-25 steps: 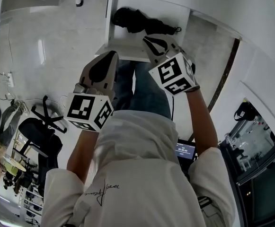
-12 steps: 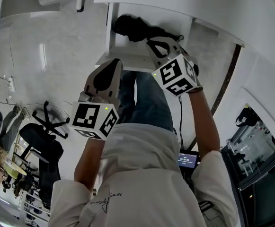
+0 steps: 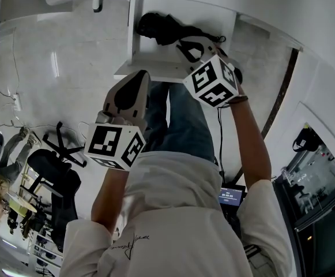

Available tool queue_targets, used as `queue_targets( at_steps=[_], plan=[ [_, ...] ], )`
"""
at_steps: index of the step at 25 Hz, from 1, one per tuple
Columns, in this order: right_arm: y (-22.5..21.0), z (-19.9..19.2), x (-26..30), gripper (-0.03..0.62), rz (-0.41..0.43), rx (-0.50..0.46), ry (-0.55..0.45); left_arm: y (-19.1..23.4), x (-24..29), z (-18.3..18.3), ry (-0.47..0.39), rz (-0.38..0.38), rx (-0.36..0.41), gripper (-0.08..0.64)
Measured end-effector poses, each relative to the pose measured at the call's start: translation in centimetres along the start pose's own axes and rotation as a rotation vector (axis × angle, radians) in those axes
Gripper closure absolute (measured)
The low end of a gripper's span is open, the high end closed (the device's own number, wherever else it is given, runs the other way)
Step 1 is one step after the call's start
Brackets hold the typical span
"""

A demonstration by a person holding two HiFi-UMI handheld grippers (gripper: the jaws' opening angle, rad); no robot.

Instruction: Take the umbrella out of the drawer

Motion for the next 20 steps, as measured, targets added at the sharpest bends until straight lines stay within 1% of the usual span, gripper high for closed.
queue_targets(
  at_steps=[6, 7, 8, 9, 13, 16, 20],
  plan=[
    [-0.7, -0.7, 1.6, 0.555, -0.005, -0.021, 0.043, -0.1, 0.5, -0.6, 0.018, -0.004, -0.005, 0.543],
    [-0.8, -0.8, 2.0, 0.544, -0.003, -0.015, 0.047, -0.1, 0.6, -0.5, 0.020, -0.004, -0.003, 0.543],
    [-1.0, -0.9, 2.3, 0.496, 0.001, -0.009, 0.053, -0.1, 0.6, -0.5, 0.020, -0.003, -0.003, 0.543],
    [-1.2, -1.1, 2.5, 0.471, 0.004, -0.006, 0.061, -0.1, 0.7, -0.5, 0.021, -0.002, -0.004, 0.543],
    [-1.7, -2.3, 3.5, 0.459, 0.002, -0.012, 0.099, -0.2, 1.2, -0.6, 0.017, 0.003, -0.015, 0.543],
    [-1.9, -3.0, 4.4, 0.427, 0.010, -0.004, 0.120, 0.1, 1.5, -0.7, 0.020, 0.008, -0.022, 0.543],
    [-1.8, -4.1, 5.9, 0.396, 0.018, -0.018, 0.171, 0.5, 1.8, -1.0, 0.027, 0.018, -0.030, 0.543]
  ],
)
Point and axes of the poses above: the fingertips, and each gripper's own axes: x forward along the fingers, y to its left, z out of its top, the point moved 5 cm from there along -x, backward along the fingers, and after that the axes turned 7 degrees about -x, right-handed, at the moved point
